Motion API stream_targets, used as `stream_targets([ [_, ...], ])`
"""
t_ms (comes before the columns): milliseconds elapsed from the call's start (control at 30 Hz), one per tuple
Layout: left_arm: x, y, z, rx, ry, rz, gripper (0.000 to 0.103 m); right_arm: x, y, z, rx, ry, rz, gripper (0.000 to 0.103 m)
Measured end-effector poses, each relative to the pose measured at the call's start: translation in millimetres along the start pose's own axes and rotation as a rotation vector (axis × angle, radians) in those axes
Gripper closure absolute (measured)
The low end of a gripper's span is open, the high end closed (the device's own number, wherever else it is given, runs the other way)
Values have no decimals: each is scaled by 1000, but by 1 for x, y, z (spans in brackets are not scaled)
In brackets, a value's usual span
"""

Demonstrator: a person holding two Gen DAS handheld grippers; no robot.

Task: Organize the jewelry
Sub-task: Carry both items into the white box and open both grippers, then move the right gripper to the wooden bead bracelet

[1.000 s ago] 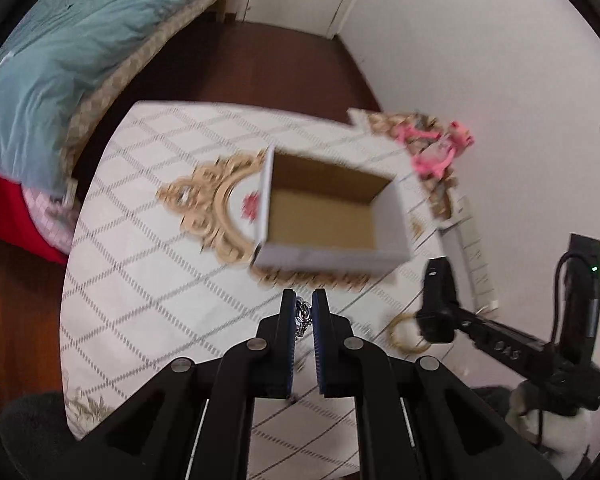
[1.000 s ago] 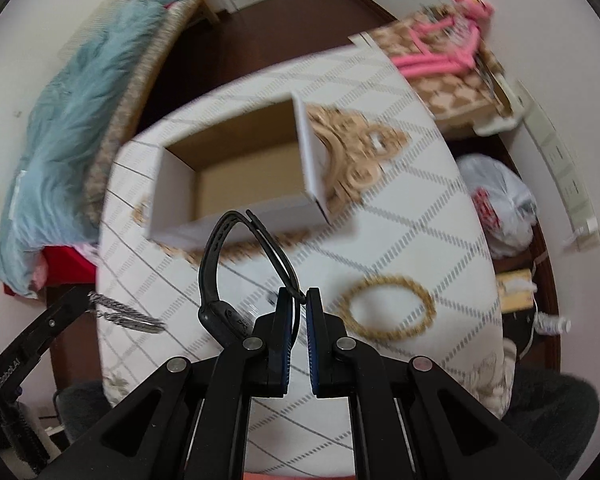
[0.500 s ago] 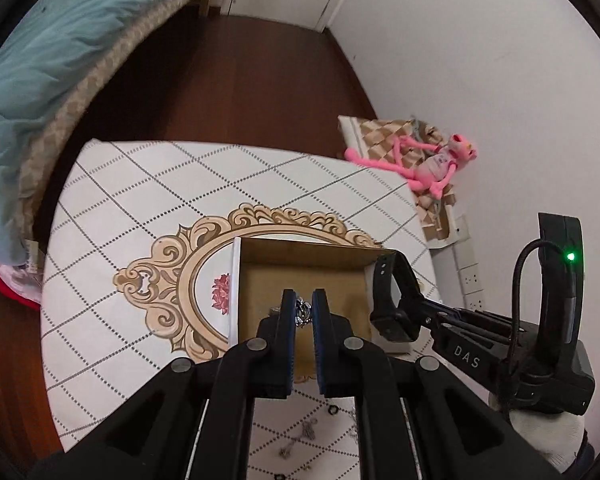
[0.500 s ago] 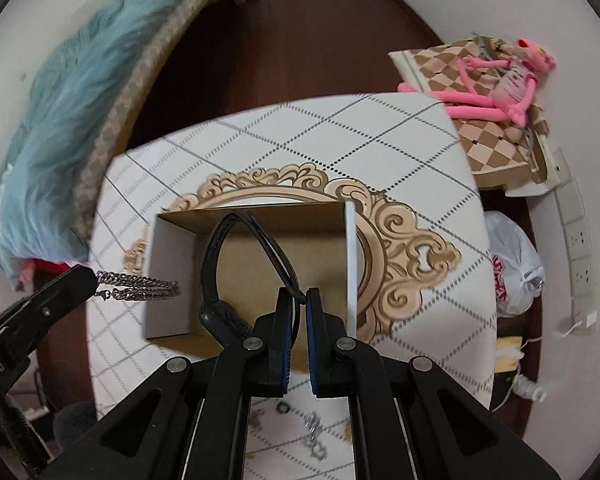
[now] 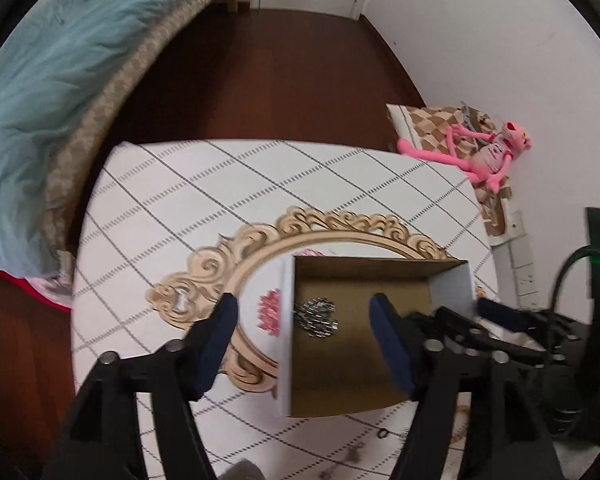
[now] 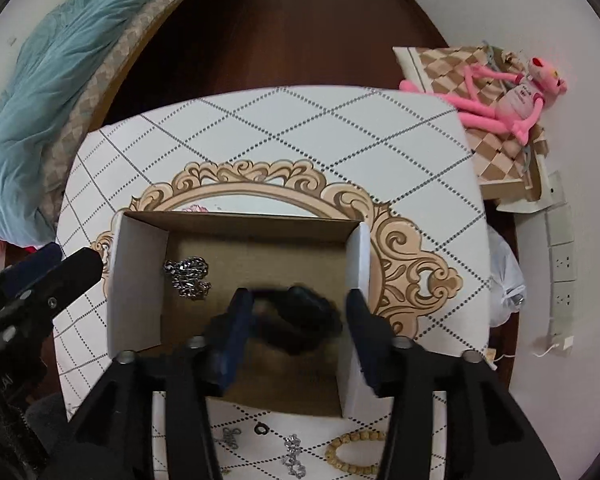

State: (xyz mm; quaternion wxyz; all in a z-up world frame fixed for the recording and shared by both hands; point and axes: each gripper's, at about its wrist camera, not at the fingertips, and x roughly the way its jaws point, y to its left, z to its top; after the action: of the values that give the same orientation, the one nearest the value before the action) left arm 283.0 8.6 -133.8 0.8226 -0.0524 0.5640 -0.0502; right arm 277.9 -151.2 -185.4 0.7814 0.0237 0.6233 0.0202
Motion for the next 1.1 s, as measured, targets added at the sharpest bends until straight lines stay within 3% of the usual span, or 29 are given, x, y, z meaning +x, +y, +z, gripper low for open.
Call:
stream_targets([
  [67, -3, 1, -2, 10, -11, 37, 32, -11, 0, -2, -4, -27, -12, 36],
  [133, -5, 3, -6, 15, -23, 78, 12, -21, -1, -6, -11, -50, -22, 13],
  [233, -7, 5, -17, 22, -43, 127, 0, -28, -2, -16, -31, -64, -59, 9],
  [333, -8, 5, -30, 23, -62, 160, 0, -27, -3, -32, -37, -65, -79, 1],
  [433, -7, 2, -44, 41, -67, 195, 0, -22, -5, -49, -34, -64, -99, 1],
  [733, -24, -1, -72, 36, -73, 196, 0, -27, -3, -80, -1, -82, -85, 1],
  [1100, -95, -4, -98, 40, -197, 209, 0, -98, 0, -113, 7, -210, -102, 1],
])
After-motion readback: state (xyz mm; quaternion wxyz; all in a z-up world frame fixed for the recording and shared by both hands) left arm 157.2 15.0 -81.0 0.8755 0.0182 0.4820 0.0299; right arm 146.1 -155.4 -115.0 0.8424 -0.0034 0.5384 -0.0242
